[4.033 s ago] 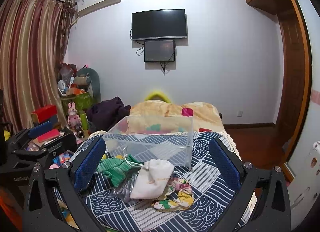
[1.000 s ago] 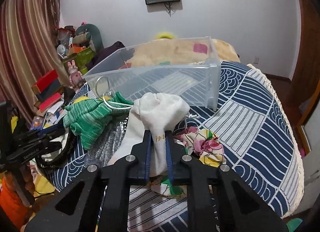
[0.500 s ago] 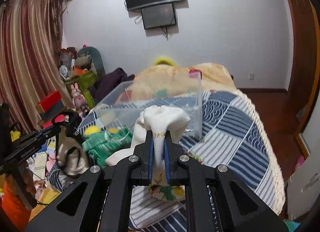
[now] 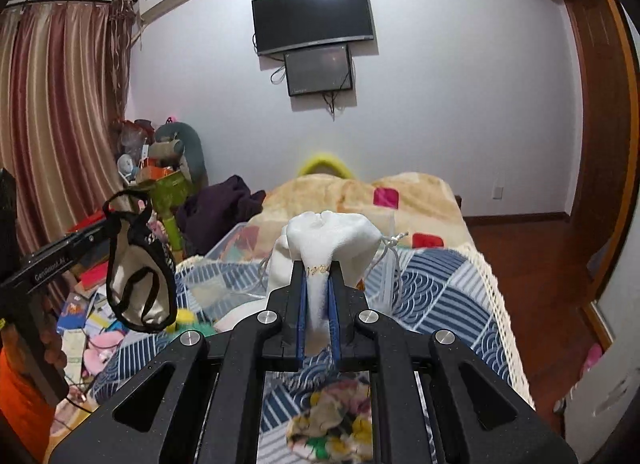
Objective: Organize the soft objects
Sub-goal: 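Drop the black cap with the left tool while the right drops the white pouch into the box, then drop the yellow ball with the left tool while the right drops the floral scrunchie in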
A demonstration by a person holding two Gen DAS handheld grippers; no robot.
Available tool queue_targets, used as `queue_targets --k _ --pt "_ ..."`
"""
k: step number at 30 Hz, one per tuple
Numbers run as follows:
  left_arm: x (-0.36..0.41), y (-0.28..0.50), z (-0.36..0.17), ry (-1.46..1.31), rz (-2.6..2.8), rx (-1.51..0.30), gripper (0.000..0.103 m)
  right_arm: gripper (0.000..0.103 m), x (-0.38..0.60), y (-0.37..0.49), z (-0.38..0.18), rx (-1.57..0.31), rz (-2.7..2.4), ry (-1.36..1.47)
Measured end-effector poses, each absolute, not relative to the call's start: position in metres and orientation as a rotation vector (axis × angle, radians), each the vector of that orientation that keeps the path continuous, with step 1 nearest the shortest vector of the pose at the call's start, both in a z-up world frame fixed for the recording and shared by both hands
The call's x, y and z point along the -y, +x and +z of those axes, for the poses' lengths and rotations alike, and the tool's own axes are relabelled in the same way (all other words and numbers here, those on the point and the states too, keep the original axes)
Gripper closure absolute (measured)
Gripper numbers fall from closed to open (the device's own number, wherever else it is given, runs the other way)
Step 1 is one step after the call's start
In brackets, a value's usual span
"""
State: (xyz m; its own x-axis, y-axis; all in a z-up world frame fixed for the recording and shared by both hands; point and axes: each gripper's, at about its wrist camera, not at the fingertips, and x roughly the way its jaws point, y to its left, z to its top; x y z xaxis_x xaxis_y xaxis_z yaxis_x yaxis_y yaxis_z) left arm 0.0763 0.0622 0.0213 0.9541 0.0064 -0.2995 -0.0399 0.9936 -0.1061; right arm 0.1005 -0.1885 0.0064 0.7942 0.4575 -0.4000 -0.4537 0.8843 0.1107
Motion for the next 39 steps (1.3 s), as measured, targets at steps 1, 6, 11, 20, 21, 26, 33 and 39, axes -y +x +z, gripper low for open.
queue_targets --k 1,6,11,20,21,26,33,39 --pt "-0.062 0.081 0.024 -0.113 0.023 -0.298 0.093 0.094 0.188 0.102 0.008 -0.428 0.49 0.01" --pt "-0.06 0.098 0.035 -0.118 0.032 -0.254 0.093 0.094 0.179 0.115 0.014 -0.403 0.479 -0.003" --pt "-0.06 0.126 0.028 -0.13 0.041 -0.259 0.093 0.094 0.167 0.131 0.008 -0.415 0.469 -0.022" --pt "-0.055 0.183 -0.02 -0.133 0.024 -0.42 0.093 0.094 0.149 0.17 -0.028 -0.581 0.46 -0.078" --pt "-0.055 0.187 -0.025 -0.133 0.019 -0.441 0.093 0.094 0.147 0.174 -0.033 -0.605 0.457 -0.086" --pt "-0.049 0.204 -0.048 -0.113 -0.018 -0.541 0.093 0.094 0.142 0.183 -0.047 -0.691 0.458 -0.101" --pt "-0.042 0.205 -0.053 -0.082 -0.048 -0.598 0.078 0.075 0.146 0.178 -0.048 -0.711 0.449 -0.137" --pt "-0.042 0.181 -0.034 -0.106 -0.079 -0.554 0.045 0.049 0.151 0.16 -0.029 -0.617 0.447 -0.161"
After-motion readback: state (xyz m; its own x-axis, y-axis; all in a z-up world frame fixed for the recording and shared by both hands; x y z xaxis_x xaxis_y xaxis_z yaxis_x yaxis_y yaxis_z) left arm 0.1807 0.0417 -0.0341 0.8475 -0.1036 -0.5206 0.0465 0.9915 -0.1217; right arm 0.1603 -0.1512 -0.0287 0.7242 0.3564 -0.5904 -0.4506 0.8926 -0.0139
